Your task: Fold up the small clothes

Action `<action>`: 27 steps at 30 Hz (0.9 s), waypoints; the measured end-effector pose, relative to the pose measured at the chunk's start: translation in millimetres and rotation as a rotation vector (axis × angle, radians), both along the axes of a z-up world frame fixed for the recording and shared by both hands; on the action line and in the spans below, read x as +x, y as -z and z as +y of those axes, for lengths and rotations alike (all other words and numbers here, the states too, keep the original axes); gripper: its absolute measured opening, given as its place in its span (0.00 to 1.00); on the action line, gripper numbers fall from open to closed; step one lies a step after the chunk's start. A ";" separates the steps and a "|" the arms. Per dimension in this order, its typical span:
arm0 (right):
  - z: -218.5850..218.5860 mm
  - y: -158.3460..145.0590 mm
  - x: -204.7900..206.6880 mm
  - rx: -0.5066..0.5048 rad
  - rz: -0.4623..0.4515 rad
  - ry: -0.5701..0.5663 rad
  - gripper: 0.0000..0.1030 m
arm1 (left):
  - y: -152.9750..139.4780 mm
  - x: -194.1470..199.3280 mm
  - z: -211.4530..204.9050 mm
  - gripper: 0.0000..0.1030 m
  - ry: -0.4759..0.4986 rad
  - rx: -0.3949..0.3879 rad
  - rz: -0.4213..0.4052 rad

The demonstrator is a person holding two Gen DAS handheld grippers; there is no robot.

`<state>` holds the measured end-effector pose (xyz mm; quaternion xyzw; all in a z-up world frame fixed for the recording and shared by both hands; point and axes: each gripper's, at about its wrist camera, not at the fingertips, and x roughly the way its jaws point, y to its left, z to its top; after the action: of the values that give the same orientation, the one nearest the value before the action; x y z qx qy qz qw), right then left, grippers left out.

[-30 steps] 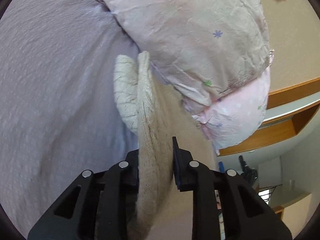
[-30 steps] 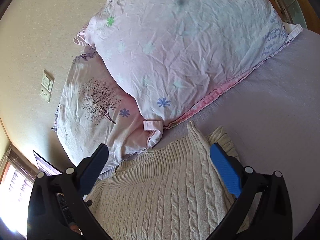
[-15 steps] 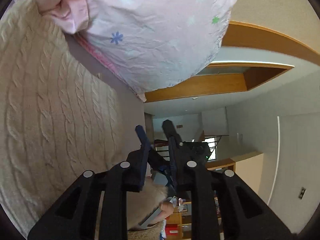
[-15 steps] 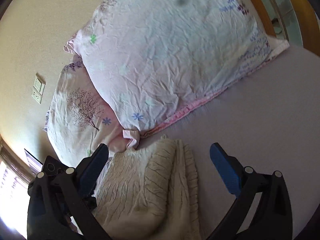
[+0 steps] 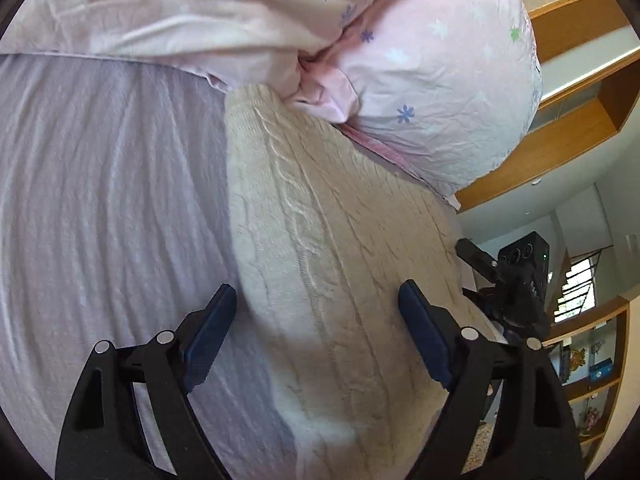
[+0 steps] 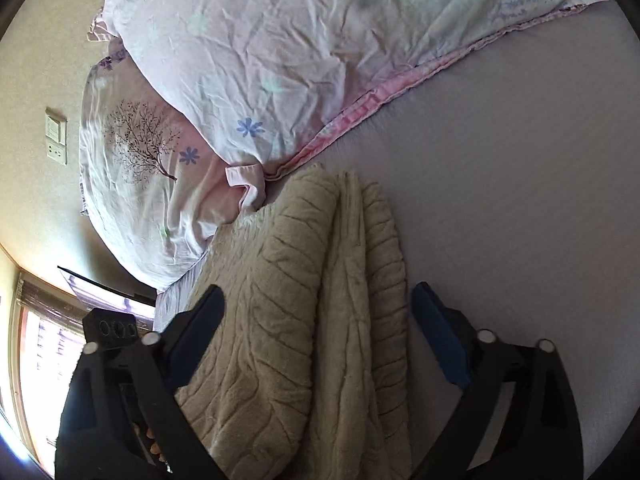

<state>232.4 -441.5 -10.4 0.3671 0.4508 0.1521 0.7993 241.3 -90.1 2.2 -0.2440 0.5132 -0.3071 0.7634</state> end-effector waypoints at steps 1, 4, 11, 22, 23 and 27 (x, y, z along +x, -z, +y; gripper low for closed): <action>1.1 0.3 -0.8 -0.016 -0.006 0.012 0.67 | 1.7 -2.8 -2.0 0.76 -0.011 -0.011 -0.007; 7.0 3.6 -1.6 0.052 -0.005 -0.005 0.38 | 2.3 -2.8 -0.6 0.49 -0.018 -0.029 -0.017; 89.5 -19.0 1.2 0.151 -0.099 -0.239 0.33 | -44.6 -40.3 74.1 0.40 -0.024 0.080 -0.202; 113.2 -53.3 -15.8 -0.093 -0.230 -0.125 0.49 | -79.3 -95.4 126.7 0.86 -0.255 0.483 -0.501; 120.8 -50.1 -12.7 -0.106 -0.206 -0.148 0.41 | -78.4 -101.3 127.5 0.87 -0.249 0.482 -0.493; 148.2 -33.5 -0.4 -0.162 -0.132 -0.200 0.10 | -69.1 -120.7 126.0 0.99 -0.257 0.519 -0.473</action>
<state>231.9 -293.3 23.0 0.2438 0.4424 0.2181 0.8350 120.6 35.9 71.3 -0.0270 0.3487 -0.1162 0.9296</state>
